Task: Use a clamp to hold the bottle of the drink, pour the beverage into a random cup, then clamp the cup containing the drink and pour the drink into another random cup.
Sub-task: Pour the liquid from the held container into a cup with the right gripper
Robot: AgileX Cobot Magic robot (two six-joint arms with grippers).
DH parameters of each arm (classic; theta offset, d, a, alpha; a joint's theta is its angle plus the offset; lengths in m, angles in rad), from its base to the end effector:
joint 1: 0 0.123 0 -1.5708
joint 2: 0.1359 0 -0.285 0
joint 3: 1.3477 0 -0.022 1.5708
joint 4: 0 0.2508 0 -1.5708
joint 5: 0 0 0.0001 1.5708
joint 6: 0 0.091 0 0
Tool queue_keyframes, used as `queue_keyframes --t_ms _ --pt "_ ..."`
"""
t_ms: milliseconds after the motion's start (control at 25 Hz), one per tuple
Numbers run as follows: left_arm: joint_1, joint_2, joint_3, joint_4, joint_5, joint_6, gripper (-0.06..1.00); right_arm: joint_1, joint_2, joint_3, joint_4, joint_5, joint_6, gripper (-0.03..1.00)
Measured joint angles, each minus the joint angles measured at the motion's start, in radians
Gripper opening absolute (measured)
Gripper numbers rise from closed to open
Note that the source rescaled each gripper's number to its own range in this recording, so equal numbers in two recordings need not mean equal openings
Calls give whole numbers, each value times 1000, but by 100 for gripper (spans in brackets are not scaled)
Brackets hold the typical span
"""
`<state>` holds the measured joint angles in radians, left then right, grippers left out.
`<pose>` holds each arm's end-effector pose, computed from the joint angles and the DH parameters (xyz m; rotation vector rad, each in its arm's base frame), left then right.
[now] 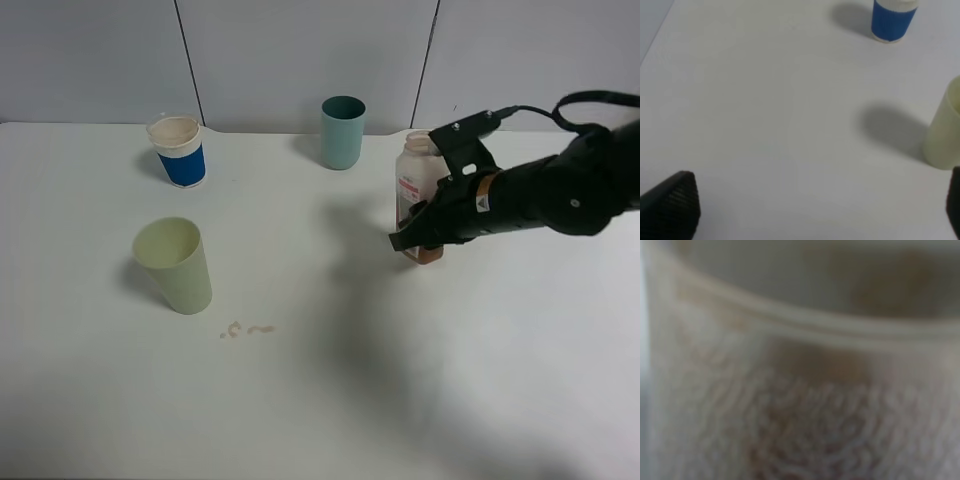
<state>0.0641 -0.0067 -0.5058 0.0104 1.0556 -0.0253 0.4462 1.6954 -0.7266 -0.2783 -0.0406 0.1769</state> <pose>-0.0064 0.0004 0.2793 -0.0911 2.0248 0.0369 0.2796 0.1348 0.1508 -0.6592 2.3290 0.1716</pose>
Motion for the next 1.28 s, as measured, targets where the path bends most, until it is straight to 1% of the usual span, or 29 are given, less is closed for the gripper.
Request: queue_keyframes --t_ms 160,320,440,800,1000,1120,1280 --pt "0 0 0 0 0 0 100 42 0 -140 2 140 0 3" --pt "0 0 0 0 0 0 100 79 0 -246 2 230 0 3" --pt "0 0 0 0 0 0 100 100 0 -292 1 289 -4 3" --pt "0 0 0 0 0 0 100 121 16 -337 1 361 -76 3" --pt "0 0 0 0 0 0 100 135 74 -392 1 382 -129 3" --pt "0 0 0 0 0 0 100 151 110 -436 1 416 -161 3" --pt "0 0 0 0 0 0 100 180 166 -511 0 467 -232 3"
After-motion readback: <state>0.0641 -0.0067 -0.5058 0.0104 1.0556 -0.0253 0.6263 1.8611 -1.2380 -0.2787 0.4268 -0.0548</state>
